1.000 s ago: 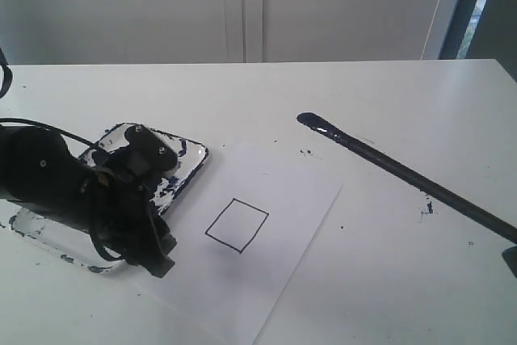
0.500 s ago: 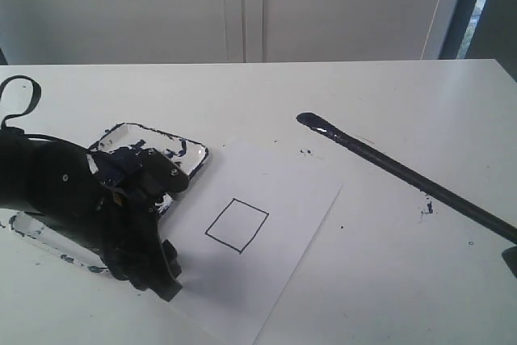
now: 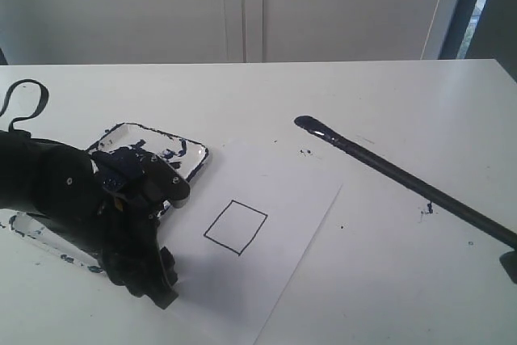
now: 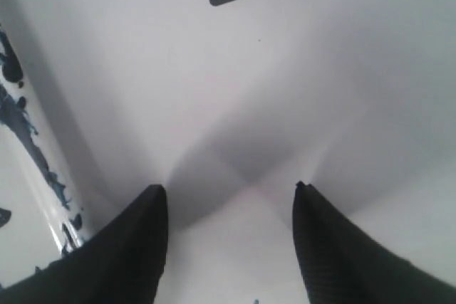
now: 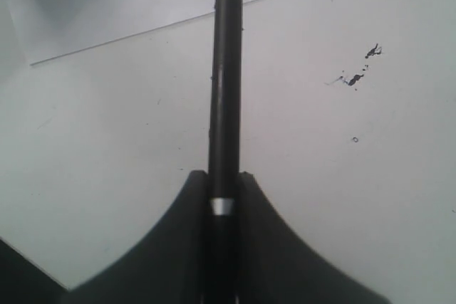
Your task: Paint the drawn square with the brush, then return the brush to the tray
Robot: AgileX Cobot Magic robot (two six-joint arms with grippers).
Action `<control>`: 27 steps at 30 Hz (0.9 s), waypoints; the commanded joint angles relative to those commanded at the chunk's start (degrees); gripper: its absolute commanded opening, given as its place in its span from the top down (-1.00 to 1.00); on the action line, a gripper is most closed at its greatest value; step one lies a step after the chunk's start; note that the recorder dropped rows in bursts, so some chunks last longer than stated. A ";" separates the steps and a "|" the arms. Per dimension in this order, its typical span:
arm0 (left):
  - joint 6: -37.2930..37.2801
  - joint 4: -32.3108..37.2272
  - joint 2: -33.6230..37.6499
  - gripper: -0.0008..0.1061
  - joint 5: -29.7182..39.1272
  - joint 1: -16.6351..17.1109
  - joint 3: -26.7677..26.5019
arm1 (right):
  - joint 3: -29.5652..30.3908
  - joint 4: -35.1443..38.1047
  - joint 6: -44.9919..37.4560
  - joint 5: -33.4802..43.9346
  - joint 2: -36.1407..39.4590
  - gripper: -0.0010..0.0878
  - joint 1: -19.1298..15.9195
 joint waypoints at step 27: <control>8.96 1.53 0.00 -0.09 5.71 0.00 0.74 | 0.00 9.19 -11.96 -3.81 12.65 0.98 0.00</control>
